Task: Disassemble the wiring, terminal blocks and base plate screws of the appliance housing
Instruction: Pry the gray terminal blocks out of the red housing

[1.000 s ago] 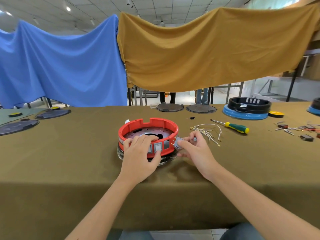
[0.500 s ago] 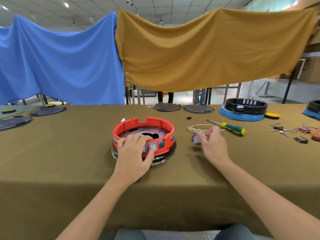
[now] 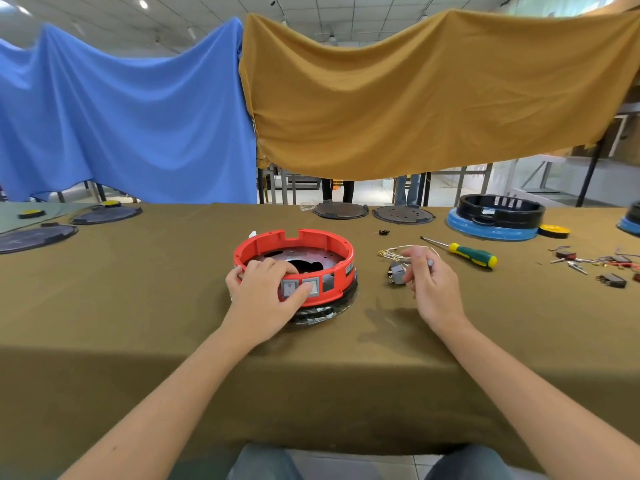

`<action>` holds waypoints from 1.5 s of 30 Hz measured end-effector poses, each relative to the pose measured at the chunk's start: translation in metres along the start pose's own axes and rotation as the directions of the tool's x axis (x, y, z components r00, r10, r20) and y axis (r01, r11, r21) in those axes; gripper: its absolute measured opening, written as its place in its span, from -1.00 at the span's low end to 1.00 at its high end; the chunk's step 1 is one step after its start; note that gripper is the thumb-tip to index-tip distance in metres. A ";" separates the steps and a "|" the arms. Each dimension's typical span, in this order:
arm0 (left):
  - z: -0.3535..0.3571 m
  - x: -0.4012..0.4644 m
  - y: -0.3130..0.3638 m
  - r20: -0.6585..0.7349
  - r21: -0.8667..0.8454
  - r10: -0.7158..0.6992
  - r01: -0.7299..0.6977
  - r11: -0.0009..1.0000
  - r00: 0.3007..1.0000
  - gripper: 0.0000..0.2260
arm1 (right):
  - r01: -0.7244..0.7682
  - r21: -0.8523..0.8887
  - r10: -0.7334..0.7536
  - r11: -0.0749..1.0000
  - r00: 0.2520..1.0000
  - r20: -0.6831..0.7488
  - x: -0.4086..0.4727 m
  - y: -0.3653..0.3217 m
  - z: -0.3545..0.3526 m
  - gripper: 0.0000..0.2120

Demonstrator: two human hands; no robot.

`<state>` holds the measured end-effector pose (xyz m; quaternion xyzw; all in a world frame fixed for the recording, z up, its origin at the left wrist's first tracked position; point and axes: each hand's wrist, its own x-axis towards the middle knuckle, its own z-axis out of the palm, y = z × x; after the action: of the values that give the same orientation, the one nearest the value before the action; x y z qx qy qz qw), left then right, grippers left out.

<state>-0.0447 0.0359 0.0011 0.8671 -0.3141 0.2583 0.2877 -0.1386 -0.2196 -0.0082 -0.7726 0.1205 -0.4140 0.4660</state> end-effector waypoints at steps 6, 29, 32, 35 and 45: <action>-0.005 -0.008 -0.009 -0.004 -0.108 0.109 -0.109 0.988 0.994 -0.72 | -0.024 0.128 0.019 0.991 0.999 0.041 0.000 -0.004 -0.001 -0.85; 0.004 -0.008 -0.014 0.003 -0.044 0.124 -0.124 0.991 0.992 -0.50 | 0.214 0.049 -0.216 0.976 0.896 0.387 0.008 -0.085 0.066 -0.72; 0.004 -0.008 -0.015 0.011 -0.037 0.121 -0.121 0.992 0.993 -0.49 | 0.229 0.010 -0.211 0.973 0.879 0.427 0.010 -0.089 0.065 -0.72; 0.004 -0.008 -0.015 0.008 -0.024 0.128 -0.127 0.992 0.992 -0.49 | 0.239 -0.020 -0.201 0.971 0.856 0.477 0.013 -0.097 0.064 -0.73; 0.007 -0.008 -0.016 -0.009 -0.027 0.128 -0.128 0.991 0.992 -0.53 | 0.259 0.009 -0.233 0.966 0.855 0.464 0.012 -0.094 0.064 -0.70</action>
<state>-0.0368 0.0445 -0.0142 0.8402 -0.3714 0.2752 0.2835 -0.1023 -0.1362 0.0612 -0.8699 -0.0823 -0.2714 0.4035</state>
